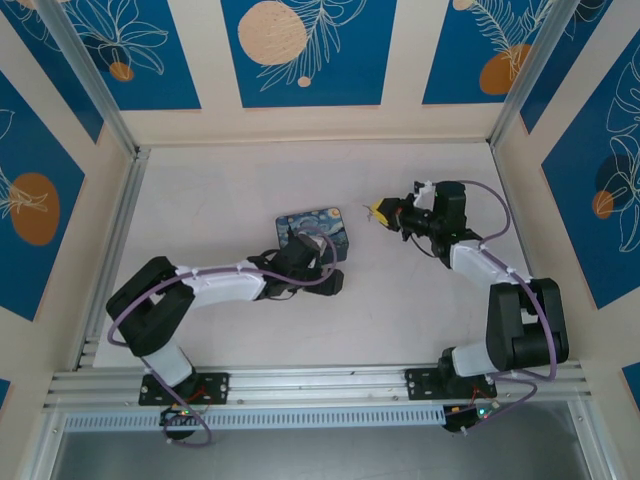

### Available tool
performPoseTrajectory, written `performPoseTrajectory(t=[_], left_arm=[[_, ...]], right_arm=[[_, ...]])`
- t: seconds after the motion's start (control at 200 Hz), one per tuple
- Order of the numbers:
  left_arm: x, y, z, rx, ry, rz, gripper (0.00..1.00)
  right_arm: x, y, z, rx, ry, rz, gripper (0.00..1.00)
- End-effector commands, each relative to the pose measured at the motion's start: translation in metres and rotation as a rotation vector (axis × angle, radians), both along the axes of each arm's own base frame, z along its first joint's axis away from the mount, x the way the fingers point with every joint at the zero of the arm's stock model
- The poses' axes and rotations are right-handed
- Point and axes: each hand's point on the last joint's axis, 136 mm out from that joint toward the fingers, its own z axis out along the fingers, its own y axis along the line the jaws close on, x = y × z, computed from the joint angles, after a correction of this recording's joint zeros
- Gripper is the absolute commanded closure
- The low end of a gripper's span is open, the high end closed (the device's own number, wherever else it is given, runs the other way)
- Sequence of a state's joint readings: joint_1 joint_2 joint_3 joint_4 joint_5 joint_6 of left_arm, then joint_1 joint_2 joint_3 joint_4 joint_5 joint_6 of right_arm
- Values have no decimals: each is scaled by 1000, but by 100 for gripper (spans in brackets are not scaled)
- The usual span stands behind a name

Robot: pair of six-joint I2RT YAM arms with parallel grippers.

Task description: Unlock the padlock with the key

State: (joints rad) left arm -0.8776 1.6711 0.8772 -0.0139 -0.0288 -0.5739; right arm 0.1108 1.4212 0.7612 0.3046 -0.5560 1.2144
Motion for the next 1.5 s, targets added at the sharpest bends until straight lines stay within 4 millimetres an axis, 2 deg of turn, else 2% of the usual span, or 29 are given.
performPoseTrajectory(t=[0.0,0.165,0.275,0.45,0.605,0.985,1.285,1.495], left_arm=[[9,3,-10,54,-81,-24,0],[15,5,-13,62,-145,-31,0],[19,5,-13,54,-189,-33,0],[21,-1,-17,-4,-211,-25,1],[21,-10,-20,-63,-210,-19,2],[32,-39,1,-185,-192,-25,2],[43,-41,12,-322,-136,57,2],[51,-35,16,-408,-100,131,2]], right_arm=[[12,10,8,-8,-35,10,100],[26,28,6,-12,-48,27,100],[36,39,-2,-11,-37,39,100],[42,55,-10,-9,-35,67,100],[43,57,-15,-18,-21,69,100],[45,57,-22,-45,1,60,100],[47,59,-34,-67,25,63,100],[47,61,-40,-70,37,69,100]])
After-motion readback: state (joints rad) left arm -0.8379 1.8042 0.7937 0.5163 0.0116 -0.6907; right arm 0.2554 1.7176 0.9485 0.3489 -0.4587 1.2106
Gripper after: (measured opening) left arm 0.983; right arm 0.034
